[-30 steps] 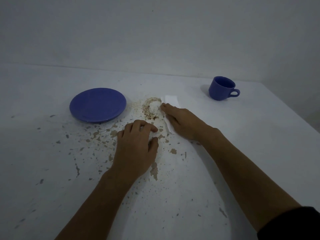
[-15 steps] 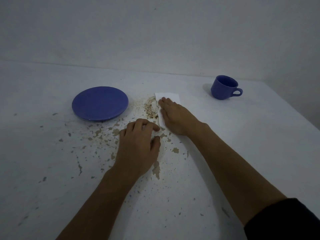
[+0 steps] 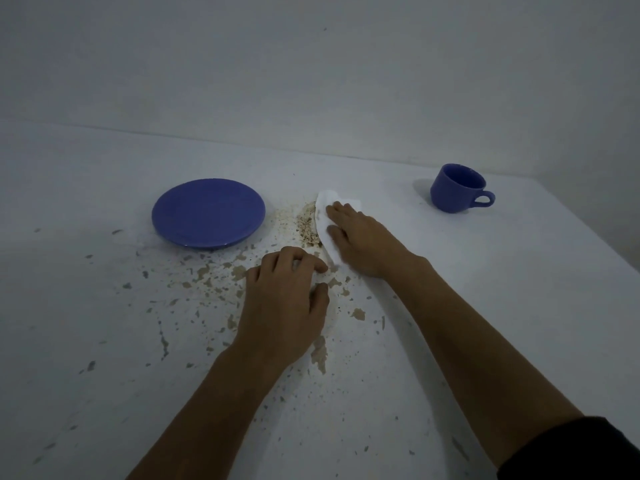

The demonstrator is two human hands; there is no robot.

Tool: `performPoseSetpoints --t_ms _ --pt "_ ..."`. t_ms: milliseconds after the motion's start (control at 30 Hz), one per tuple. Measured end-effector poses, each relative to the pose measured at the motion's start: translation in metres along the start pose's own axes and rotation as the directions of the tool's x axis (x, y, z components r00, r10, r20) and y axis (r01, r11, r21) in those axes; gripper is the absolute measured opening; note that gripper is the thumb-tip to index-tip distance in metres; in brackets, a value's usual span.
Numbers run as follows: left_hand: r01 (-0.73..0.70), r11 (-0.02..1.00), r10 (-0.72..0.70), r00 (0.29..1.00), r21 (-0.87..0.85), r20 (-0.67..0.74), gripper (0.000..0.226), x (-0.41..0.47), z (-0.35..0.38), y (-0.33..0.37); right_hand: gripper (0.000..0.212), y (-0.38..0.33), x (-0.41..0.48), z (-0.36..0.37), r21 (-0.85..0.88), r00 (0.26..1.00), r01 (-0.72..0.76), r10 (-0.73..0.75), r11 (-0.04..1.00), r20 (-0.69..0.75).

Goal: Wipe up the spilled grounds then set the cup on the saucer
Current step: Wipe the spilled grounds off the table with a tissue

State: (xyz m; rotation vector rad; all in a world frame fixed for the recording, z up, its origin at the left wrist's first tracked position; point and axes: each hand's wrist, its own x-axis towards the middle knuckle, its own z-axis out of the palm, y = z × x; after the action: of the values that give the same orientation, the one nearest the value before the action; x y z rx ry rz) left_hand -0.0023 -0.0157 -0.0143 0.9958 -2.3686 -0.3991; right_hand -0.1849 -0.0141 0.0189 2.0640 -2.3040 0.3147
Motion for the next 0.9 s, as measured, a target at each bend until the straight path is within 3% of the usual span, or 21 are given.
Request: performPoseSetpoints --t_ms 100,167,233,333,400,533,633,767,900 --pt "-0.001 1.0 0.001 1.0 0.001 0.011 0.029 0.001 0.001 0.0 0.032 0.004 0.002 0.002 0.025 1.0 -0.005 0.005 1.0 -0.026" --pt "0.003 1.0 -0.003 1.0 -0.002 0.01 0.027 0.0 0.001 0.0 0.038 0.008 0.002 0.003 -0.001 1.0 -0.012 0.012 1.0 -0.016" --pt "0.001 1.0 -0.001 1.0 -0.008 0.004 0.027 0.0 0.0 0.0 0.049 0.007 0.0 -0.004 -0.123 0.993 -0.113 0.115 0.986 0.011" --pt "0.01 1.0 -0.01 1.0 -0.013 0.018 0.024 0.0 -0.001 0.001 0.035 0.014 0.008 -0.005 -0.233 0.971 -0.237 0.227 0.943 -0.071" --pt "0.023 1.0 -0.022 0.999 -0.012 0.026 0.024 0.001 -0.001 0.001 0.027 0.013 0.014 -0.004 -0.207 0.966 -0.258 0.253 0.944 -0.049" --pt "0.022 1.0 -0.022 1.0 -0.016 0.01 0.023 0.001 -0.001 0.002 0.054 0.006 0.021 -0.004 -0.036 0.992 -0.11 0.112 0.993 0.06" --pt "0.015 1.0 -0.015 1.0 -0.002 0.005 0.023 0.002 -0.002 0.003 0.051 0.009 0.019 -0.004 -0.051 0.993 -0.039 0.044 0.998 0.113" --pt "0.018 1.0 -0.018 1.0 0.004 0.005 0.024 0.003 -0.001 0.003 0.037 0.016 0.009 -0.005 -0.044 0.988 -0.111 0.115 0.993 0.101" --pt "0.015 1.0 -0.015 1.0 0.004 -0.003 0.023 0.003 -0.001 0.003 0.053 0.02 0.012 -0.008 0.024 0.988 -0.138 0.136 0.99 0.074"
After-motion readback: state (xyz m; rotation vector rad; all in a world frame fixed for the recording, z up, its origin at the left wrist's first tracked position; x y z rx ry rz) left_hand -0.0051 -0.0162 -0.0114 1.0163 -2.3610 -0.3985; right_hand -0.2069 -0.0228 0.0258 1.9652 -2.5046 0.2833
